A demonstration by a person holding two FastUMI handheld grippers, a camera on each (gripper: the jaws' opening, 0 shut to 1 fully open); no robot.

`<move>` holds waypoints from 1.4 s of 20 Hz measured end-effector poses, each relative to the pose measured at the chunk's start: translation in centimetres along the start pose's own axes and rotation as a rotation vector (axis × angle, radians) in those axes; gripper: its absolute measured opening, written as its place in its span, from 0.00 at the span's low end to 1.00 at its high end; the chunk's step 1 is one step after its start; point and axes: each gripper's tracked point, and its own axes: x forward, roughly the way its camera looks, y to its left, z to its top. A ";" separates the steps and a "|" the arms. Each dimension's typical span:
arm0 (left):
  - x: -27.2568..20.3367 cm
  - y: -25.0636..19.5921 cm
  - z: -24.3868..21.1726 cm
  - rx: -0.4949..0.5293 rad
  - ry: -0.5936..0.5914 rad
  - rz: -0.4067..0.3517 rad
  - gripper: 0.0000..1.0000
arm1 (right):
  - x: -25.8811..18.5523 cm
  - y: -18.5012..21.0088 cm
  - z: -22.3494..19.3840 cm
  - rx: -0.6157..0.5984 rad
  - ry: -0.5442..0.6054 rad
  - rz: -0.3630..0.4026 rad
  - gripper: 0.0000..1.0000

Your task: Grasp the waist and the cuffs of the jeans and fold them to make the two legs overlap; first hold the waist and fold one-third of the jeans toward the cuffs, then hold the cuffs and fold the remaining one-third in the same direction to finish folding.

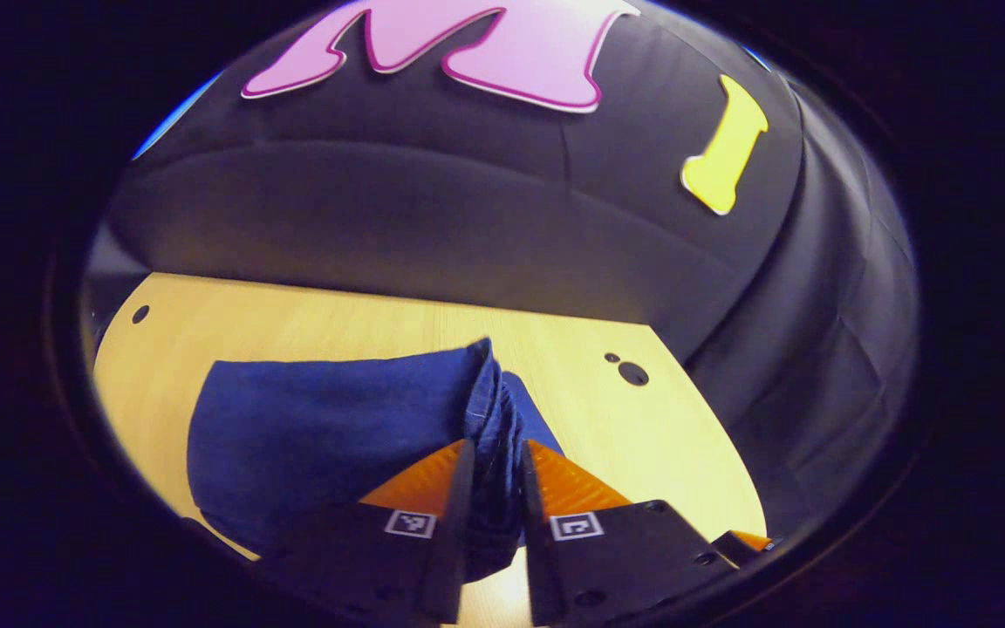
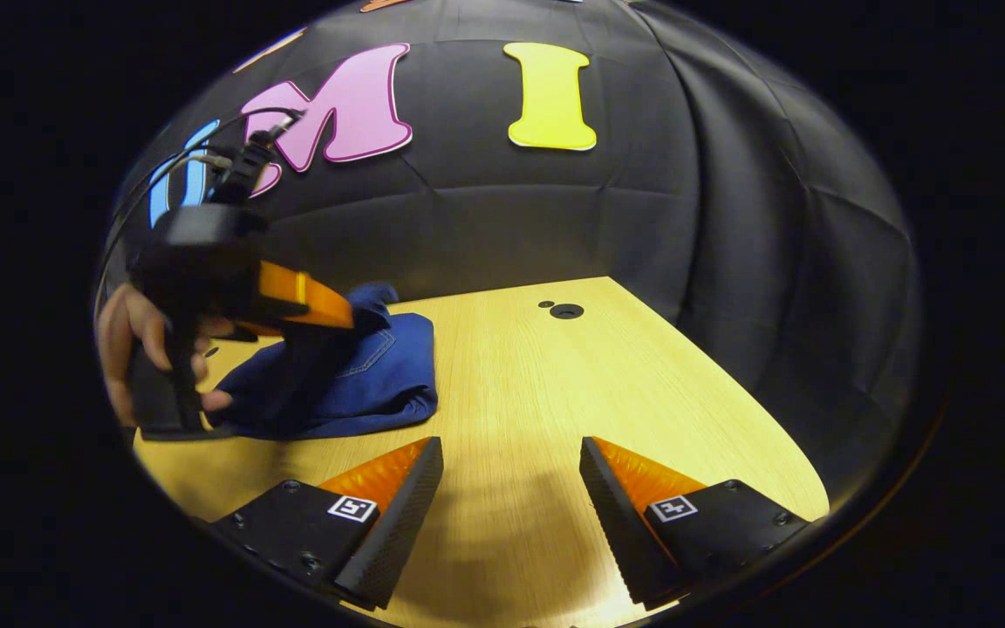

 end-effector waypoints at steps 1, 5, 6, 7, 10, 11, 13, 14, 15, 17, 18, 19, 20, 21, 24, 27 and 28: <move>0.1 -0.4 -0.7 0.007 -0.011 0.000 0.58 | -0.1 0.1 -0.1 -0.004 0.001 0.003 0.97; -2.2 -0.1 0.0 -0.012 -0.096 -0.037 0.98 | -0.5 0.4 0.2 -0.005 -0.007 0.010 0.96; -3.2 0.2 0.5 -0.024 -0.120 -0.046 0.97 | -0.9 0.7 0.4 -0.007 -0.009 0.012 0.97; -4.1 0.6 1.1 -0.030 -0.147 -0.052 0.97 | -1.4 1.1 0.7 -0.012 -0.013 0.013 0.96; -8.6 2.1 3.2 -0.001 -0.237 -0.051 0.98 | -3.5 2.6 1.9 -0.039 -0.034 0.024 0.97; -10.6 2.5 3.9 0.015 -0.268 -0.048 0.97 | -4.2 3.1 2.6 -0.046 -0.045 0.027 0.97; -14.9 3.8 5.1 0.030 -0.306 -0.027 0.97 | -6.2 4.1 4.4 -0.044 -0.073 0.032 0.97; -17.3 4.7 5.7 0.030 -0.332 -0.008 0.97 | -7.3 4.6 5.2 -0.040 -0.089 0.033 0.97; -19.8 5.5 6.4 0.028 -0.362 0.005 0.97 | -8.3 5.3 6.3 -0.037 -0.106 0.038 0.96; -24.6 7.5 7.3 0.035 -0.415 0.044 0.97 | -10.7 6.5 8.2 -0.040 -0.140 0.042 0.96; -27.0 8.7 7.4 0.049 -0.438 0.066 0.97 | -12.1 7.2 9.3 -0.047 -0.159 0.046 0.96; -29.3 9.9 7.4 0.066 -0.460 0.094 0.97 | -13.5 7.9 10.3 -0.053 -0.179 0.049 0.96; -31.5 11.1 7.4 0.082 -0.478 0.122 0.97 | -14.8 8.4 11.4 -0.058 -0.198 0.054 0.96; -33.9 12.3 7.0 0.093 -0.490 0.146 0.97 | -16.3 9.1 12.5 -0.062 -0.217 0.059 0.96; -39.9 15.2 5.1 0.102 -0.497 0.200 0.96 | -21.0 10.6 15.8 -0.096 -0.295 0.064 0.96; -44.9 17.3 2.9 0.101 -0.493 0.240 0.96 | -25.5 11.5 18.4 -0.123 -0.370 0.065 0.96; -46.5 17.8 2.4 0.096 -0.496 0.249 0.96 | -27.0 11.8 19.0 -0.122 -0.394 0.063 0.96</move>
